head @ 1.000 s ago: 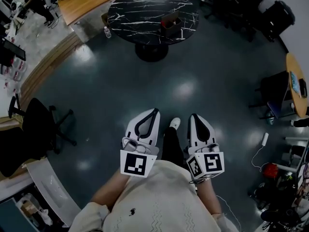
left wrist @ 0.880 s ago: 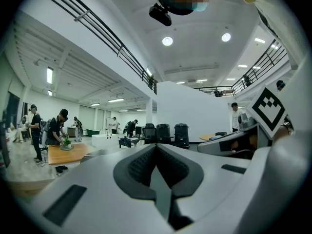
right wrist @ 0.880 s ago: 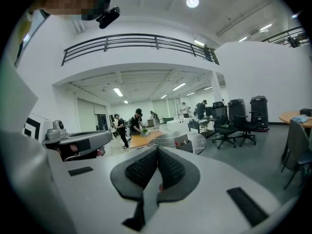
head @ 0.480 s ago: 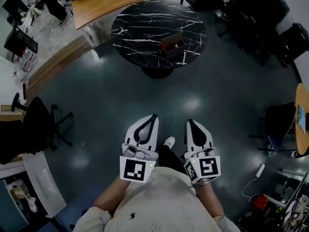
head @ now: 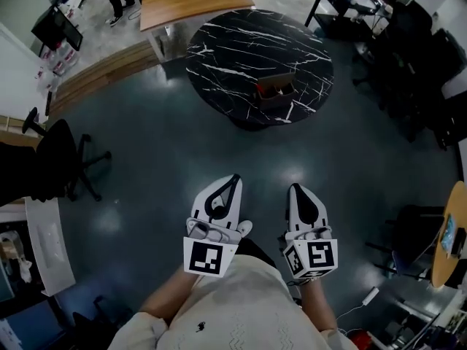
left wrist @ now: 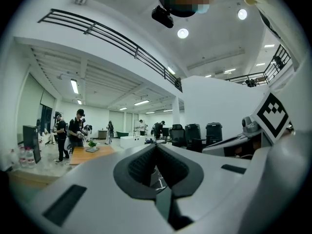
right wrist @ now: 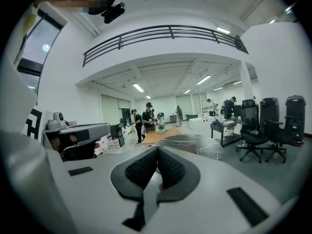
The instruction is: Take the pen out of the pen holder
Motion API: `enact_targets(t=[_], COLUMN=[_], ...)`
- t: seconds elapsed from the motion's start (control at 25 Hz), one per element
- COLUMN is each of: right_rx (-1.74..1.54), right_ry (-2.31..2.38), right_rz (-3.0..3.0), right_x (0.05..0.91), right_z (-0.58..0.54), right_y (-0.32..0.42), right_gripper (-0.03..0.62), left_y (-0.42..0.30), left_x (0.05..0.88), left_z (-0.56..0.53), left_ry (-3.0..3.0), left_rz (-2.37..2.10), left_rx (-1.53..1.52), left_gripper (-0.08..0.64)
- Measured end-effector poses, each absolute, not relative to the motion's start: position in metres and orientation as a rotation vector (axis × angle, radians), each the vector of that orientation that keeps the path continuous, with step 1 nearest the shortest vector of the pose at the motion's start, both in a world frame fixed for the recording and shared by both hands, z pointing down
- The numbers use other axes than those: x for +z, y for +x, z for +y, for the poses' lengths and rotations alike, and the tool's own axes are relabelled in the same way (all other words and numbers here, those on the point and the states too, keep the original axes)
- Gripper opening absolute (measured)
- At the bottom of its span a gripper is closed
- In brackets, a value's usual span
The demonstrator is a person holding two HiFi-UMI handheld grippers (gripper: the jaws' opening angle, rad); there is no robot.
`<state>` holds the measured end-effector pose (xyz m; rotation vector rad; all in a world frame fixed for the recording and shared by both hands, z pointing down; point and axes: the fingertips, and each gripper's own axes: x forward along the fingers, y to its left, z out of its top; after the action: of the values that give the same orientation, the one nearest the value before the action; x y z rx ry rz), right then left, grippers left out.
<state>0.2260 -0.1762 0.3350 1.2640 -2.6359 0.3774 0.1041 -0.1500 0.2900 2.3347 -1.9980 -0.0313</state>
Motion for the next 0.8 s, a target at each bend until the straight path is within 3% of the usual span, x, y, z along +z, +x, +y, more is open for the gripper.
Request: enact_targets(t=[0.16, 0.36, 0.6, 0.8], right_rx=[0.374, 0.391, 0.378, 0.338], right_ry=[1.258, 1.254, 1.243, 1.272], right_rz=[-2.624, -2.569, -2.521, -2.503], right_x=[0.346, 0.366, 0.380, 0.374], right_z=[-0.206, -0.247, -0.317, -0.369], right_y=[0.223, 0.215, 0.192, 0.166], right_gripper=[0.018, 0.017, 0.018, 0.018], left_y=[0.100, 0.077, 0.058, 0.034], left_x=[0.312, 0.328, 0.341, 0.342], left_z=[-0.177, -0.226, -0.295, -0.344], left_ry=[2.460, 2.256, 2.313, 2.261], left_rz=[-1.977, -2.021, -1.977, -1.916], left_rx=[0.275, -0.009, 0.073, -0.046], left_gripper=[0.011, 0.012, 0.012, 0.012])
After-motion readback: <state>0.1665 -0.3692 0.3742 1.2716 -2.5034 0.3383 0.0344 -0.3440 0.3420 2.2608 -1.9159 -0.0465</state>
